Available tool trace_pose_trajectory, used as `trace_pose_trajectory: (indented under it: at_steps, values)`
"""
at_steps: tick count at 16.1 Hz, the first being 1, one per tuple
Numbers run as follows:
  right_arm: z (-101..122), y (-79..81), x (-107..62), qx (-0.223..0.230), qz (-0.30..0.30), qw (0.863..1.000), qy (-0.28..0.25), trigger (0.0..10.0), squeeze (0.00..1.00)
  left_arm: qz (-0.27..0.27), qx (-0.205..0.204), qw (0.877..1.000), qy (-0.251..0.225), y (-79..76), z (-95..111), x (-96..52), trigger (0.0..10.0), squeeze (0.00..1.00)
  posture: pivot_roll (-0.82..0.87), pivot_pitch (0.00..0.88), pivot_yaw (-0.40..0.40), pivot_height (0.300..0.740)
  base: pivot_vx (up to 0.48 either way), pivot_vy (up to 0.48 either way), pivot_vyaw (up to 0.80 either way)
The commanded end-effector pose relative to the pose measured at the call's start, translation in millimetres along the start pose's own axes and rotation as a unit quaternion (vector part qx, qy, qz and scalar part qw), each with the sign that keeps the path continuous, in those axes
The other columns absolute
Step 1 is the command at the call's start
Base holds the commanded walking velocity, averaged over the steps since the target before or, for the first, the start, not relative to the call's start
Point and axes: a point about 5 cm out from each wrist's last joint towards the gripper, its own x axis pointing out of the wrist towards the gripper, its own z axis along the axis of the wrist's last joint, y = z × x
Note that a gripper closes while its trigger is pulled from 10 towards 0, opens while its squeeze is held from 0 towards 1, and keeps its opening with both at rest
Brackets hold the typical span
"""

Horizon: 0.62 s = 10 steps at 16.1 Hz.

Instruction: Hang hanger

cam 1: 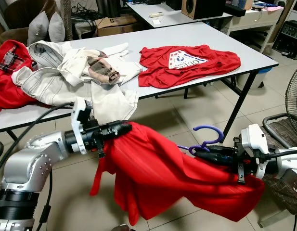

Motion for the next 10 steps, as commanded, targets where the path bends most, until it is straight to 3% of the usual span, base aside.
trace_pose_trajectory:
  at_steps: [1,3,6,8,9,10]
  values:
    - [8.6,-3.7,-2.6,-0.016,-0.011,1.0,-0.016,10.0,0.0,0.048,0.02,0.998,-0.021,8.9,7.2,-1.5,10.0,1.0,0.03,0.0,0.059,0.74,0.0,0.0,0.0]
    - [9.5,-2.4,-3.1,-0.015,-0.005,1.0,-0.018,10.0,0.0,0.091,0.031,0.994,-0.044,19.6,14.2,-5.6,10.0,1.0,0.03,0.0,0.059,0.74,0.0,0.0,0.0]
    - [8.4,-3.4,-3.4,-0.015,-0.012,1.0,-0.013,10.0,0.0,0.113,0.043,0.991,-0.06,25.3,22.7,-13.7,10.0,1.0,0.03,0.0,0.061,0.74,0.0,0.0,0.0]
    - [-0.3,-12.7,-4.0,-0.015,-0.065,0.998,0.022,10.0,0.0,0.132,0.057,0.987,-0.067,27.3,25.6,-16.6,10.0,1.0,0.03,0.0,0.062,0.74,0.0,0.0,0.0]
    - [-8.3,-20.8,-4.5,0.001,-0.116,0.992,0.049,10.0,0.0,0.14,0.069,0.986,-0.06,26.7,23.8,-16.9,10.0,0.04,0.03,0.0,0.057,0.74,0.0,0.0,0.0]
    - [-17.4,-26.8,-5.3,0.021,-0.173,0.982,0.069,10.0,0.0,0.135,0.076,0.987,-0.036,22.3,17.0,-16.0,10.0,0.0,0.03,0.0,0.051,0.74,0.0,0.0,0.0]
